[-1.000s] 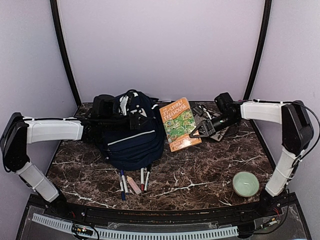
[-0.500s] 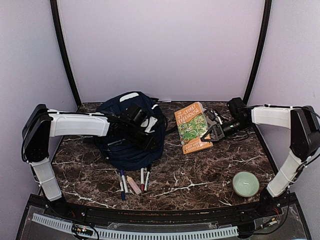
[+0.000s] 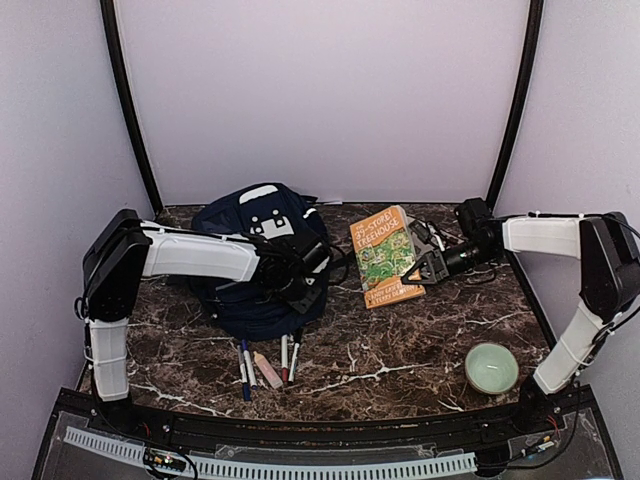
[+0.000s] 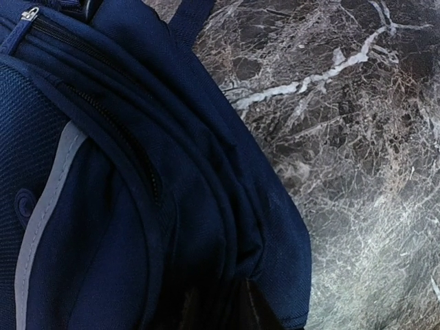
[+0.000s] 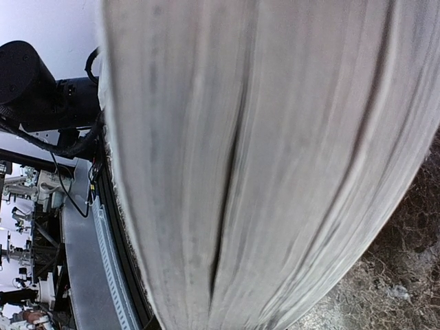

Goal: Pack the student bag
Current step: Pick up the largest pocket of the bag from the student bag.

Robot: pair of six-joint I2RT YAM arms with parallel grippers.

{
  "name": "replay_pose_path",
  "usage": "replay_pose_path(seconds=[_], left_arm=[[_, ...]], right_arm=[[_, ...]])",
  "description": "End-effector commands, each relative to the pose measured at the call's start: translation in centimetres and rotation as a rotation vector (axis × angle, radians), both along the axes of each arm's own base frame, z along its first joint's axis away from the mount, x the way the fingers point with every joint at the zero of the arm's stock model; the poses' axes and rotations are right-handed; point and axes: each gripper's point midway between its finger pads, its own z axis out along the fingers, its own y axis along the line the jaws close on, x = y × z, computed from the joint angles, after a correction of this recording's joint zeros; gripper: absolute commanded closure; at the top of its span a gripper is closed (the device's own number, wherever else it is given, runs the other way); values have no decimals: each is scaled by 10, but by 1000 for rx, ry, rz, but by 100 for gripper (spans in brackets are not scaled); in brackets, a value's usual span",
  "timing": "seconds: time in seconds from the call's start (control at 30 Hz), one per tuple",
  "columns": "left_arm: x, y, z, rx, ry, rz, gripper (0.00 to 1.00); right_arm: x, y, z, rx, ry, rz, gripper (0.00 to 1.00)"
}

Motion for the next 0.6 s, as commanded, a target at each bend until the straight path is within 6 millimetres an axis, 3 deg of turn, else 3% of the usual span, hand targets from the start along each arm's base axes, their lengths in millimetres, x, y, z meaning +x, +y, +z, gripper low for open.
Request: replay_pose_path(seconds=[0.0, 0.1, 0.27, 0.43, 0.57], left_arm=[[14, 21, 7, 110, -89, 85, 71], [18, 14, 16, 102, -130, 79, 67], [18, 7, 5, 153, -130, 15, 62], [19, 13, -3, 211, -127, 13, 84], [24, 11, 19, 200, -159, 28, 96]], right_arm=[[6, 6, 27, 76, -98, 22, 100], [6, 6, 28, 82, -96, 19, 100], [7, 7, 26, 86, -82, 21, 100], [6, 6, 25, 83, -88, 19, 100], [7, 6, 24, 80, -82, 13, 100]])
